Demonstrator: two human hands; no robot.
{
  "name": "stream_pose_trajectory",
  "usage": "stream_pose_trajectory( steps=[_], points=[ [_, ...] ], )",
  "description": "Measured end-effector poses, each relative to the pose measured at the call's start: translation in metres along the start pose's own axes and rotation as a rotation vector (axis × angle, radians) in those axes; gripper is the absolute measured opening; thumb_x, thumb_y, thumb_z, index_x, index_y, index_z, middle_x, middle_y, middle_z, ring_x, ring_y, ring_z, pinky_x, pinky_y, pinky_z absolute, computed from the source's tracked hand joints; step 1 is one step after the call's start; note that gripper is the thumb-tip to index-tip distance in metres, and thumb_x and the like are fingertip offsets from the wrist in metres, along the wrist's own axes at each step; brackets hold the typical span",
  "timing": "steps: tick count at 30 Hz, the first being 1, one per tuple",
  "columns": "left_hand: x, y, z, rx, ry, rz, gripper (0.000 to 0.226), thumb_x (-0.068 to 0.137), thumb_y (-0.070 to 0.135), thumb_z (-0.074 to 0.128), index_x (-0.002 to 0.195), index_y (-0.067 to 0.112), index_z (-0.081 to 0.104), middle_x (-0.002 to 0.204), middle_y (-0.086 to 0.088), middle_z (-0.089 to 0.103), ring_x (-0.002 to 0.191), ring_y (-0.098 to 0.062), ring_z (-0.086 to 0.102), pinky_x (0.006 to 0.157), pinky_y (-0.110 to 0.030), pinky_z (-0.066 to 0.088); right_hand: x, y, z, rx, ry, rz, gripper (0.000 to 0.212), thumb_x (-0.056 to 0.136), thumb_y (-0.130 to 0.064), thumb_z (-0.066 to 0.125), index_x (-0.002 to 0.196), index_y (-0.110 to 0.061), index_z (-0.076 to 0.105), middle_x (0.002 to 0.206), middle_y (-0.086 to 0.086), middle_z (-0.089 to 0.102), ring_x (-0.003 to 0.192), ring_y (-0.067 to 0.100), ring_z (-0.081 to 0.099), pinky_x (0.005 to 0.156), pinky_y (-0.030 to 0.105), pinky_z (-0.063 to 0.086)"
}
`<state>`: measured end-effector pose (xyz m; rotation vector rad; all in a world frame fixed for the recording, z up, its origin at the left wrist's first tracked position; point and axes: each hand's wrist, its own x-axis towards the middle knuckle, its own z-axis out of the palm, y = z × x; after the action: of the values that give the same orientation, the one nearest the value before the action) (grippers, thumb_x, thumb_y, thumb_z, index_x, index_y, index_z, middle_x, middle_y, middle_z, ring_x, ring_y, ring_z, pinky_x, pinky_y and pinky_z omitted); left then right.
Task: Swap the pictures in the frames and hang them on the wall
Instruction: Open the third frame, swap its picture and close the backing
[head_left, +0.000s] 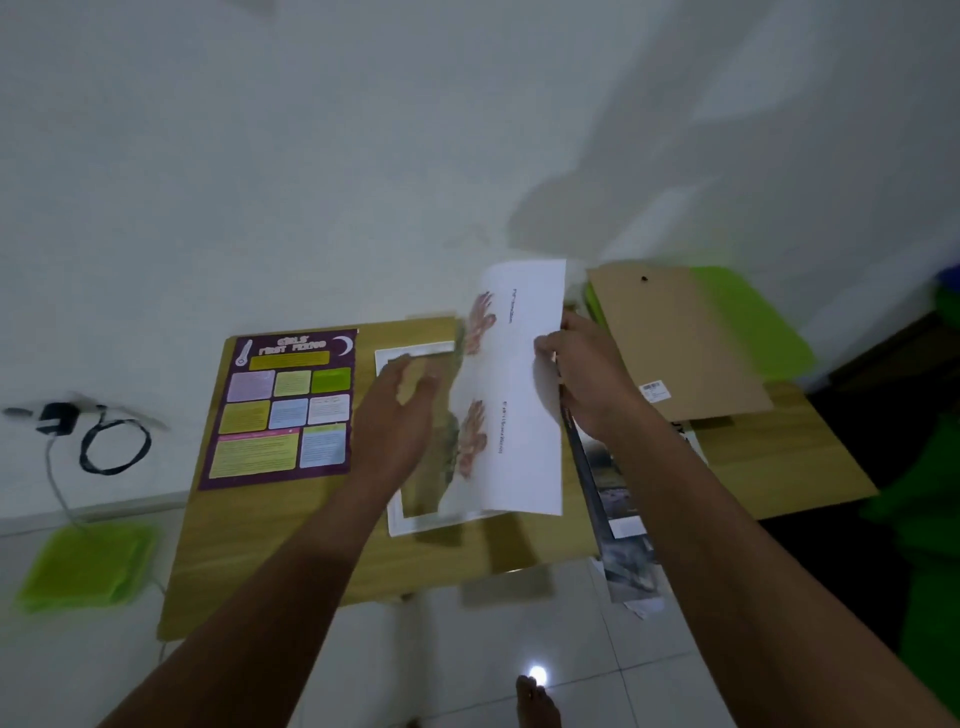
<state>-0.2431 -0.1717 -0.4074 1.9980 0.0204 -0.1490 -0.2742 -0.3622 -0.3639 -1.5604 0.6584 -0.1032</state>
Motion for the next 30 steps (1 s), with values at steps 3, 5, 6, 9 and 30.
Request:
stream_pose_trajectory(
  steps=[3, 5, 6, 9, 30],
  points=[
    [0.012, -0.007, 0.003, -0.309, -0.329, -0.334, 0.042, 0.096, 0.031, 0.054, 0.137, 0.021, 0.048, 0.126, 0.004, 0.058, 0.106, -0.018, 0.059, 0.088, -0.035, 0.047, -0.01, 0.004, -0.018, 0.188, -0.013, 0.078, 0.023, 0.095, 0.001, 0.048, 0.104, -0.007, 0.068, 0.109, 0.011, 0.072, 0.098, 0.029, 0.067, 0.091, 0.041, 0.054],
    [0.014, -0.013, 0.004, -0.529, -0.517, -0.45, 0.04, 0.096, 0.023, 0.055, 0.135, 0.015, 0.051, 0.123, -0.005, 0.066, 0.105, -0.026, 0.066, 0.093, -0.042, 0.051, -0.014, 0.013, -0.03, 0.184, -0.017, 0.112, 0.024, 0.097, -0.001, 0.047, 0.099, -0.013, 0.067, 0.107, 0.009, 0.072, 0.096, 0.028, 0.068, 0.092, 0.043, 0.055],
    [0.014, -0.015, 0.004, -0.555, -0.559, -0.445, 0.039, 0.095, 0.018, 0.057, 0.134, 0.014, 0.052, 0.122, -0.008, 0.067, 0.106, -0.029, 0.067, 0.096, -0.047, 0.05, -0.014, 0.02, -0.036, 0.132, 0.006, 0.115, 0.022, 0.096, -0.003, 0.049, 0.1, -0.016, 0.067, 0.108, 0.008, 0.071, 0.098, 0.029, 0.067, 0.093, 0.046, 0.054],
    [0.01, -0.019, 0.005, -0.331, -0.498, -0.324, 0.035, 0.088, 0.013, 0.068, 0.12, 0.019, 0.058, 0.113, -0.009, 0.07, 0.097, -0.028, 0.07, 0.089, -0.047, 0.055, -0.019, 0.043, -0.052, -0.078, 0.096, 0.098, 0.029, 0.092, -0.015, 0.059, 0.119, -0.023, 0.058, 0.115, 0.004, 0.067, 0.099, 0.026, 0.066, 0.091, 0.046, 0.054],
    [-0.069, -0.058, 0.173, 0.116, -0.413, -0.156, 0.071, 0.073, -0.003, 0.074, 0.138, 0.019, 0.053, 0.08, -0.002, 0.064, 0.075, -0.027, 0.071, 0.074, -0.044, 0.06, -0.005, 0.199, -0.189, -0.641, 0.066, 0.1, 0.061, 0.096, -0.01, 0.057, 0.152, -0.016, 0.034, 0.152, 0.005, 0.043, 0.136, 0.027, 0.044, 0.108, 0.032, 0.036]
  ],
)
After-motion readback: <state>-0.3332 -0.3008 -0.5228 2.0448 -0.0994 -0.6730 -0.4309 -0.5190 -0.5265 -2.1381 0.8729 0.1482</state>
